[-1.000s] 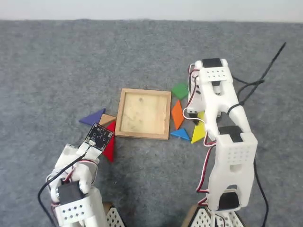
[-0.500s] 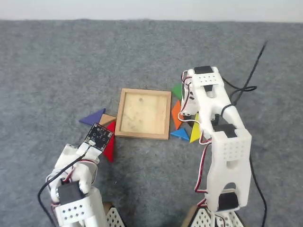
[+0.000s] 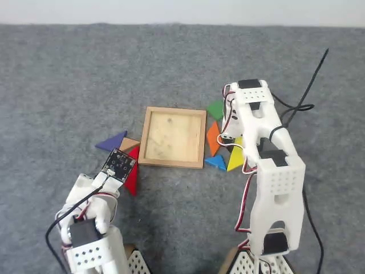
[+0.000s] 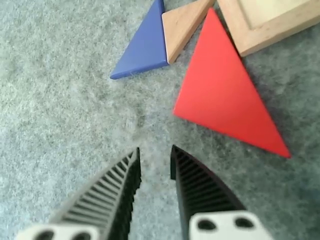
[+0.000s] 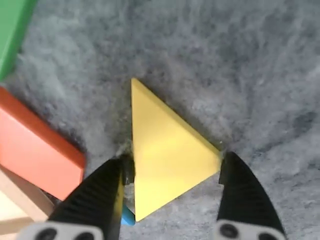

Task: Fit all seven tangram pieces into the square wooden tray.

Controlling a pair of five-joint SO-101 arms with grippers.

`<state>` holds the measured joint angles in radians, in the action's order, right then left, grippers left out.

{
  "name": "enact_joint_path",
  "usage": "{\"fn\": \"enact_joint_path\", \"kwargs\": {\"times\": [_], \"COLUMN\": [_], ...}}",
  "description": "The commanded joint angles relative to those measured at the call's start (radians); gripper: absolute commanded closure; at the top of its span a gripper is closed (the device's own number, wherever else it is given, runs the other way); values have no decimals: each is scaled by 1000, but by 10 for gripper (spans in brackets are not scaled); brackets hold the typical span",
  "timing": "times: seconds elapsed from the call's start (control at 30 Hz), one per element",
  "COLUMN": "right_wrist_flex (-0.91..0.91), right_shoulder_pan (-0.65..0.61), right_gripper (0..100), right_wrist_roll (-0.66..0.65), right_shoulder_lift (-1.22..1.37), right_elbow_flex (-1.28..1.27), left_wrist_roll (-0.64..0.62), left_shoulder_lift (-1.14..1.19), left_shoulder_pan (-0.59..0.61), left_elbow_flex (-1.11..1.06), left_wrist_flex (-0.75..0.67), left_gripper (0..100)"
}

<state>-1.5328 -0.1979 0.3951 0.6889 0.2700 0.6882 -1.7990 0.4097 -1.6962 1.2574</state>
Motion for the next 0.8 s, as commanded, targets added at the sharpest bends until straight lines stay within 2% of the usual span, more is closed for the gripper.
{"fn": "enact_joint_path", "kwargs": {"times": [0.0,0.57,0.77], "right_wrist_flex": [-2,-96,-79], "right_shoulder_pan": [12,-21,-24], "right_gripper": [847,848,814], "right_wrist_roll": [-21,-14,-38], "right_shoulder_lift": [10,-341,-283], "right_elbow_flex": [0,-8,-61], "left_wrist_roll": [6,6,6], "left_shoulder_lift": [-18,-18,-18], "left_shoulder_pan": [8,8,8], "left_elbow_flex": [13,13,13], "left_wrist_flex": [-2,-2,-2], "left_gripper": [899,899,899]}}
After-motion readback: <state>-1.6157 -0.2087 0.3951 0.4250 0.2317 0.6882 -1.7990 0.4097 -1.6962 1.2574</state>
